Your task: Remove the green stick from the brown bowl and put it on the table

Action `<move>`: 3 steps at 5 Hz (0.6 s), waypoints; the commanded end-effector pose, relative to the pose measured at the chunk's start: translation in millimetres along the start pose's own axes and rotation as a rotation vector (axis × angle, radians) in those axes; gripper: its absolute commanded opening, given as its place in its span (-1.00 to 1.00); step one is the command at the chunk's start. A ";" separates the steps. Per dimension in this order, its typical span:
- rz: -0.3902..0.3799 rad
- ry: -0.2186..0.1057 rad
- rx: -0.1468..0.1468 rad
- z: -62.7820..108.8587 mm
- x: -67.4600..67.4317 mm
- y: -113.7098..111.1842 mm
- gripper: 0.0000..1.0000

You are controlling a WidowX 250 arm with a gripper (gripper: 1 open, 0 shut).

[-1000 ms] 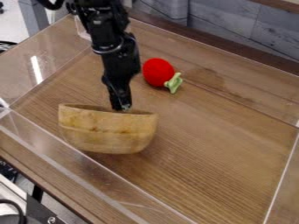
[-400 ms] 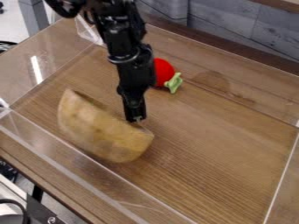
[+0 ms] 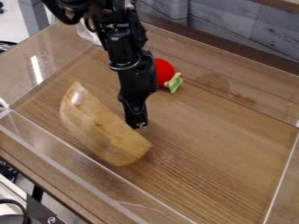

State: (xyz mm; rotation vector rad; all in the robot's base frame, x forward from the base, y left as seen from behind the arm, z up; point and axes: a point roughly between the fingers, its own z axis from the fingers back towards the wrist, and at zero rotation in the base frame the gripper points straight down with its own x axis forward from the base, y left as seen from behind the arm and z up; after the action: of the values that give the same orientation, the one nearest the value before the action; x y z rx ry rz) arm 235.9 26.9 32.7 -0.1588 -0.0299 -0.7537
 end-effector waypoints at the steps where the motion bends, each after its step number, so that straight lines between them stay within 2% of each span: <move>1: 0.035 -0.030 0.018 7.6 0.6 6.0 -1.00; 2: 0.066 -0.038 0.009 7.5 -1.1 8.5 -1.00; 3: 0.105 -0.046 -0.001 -7.0 -1.9 9.6 -1.00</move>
State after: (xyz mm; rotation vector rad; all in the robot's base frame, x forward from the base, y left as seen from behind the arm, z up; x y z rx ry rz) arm 239.2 31.7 22.1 -0.1850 -0.0528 -0.6489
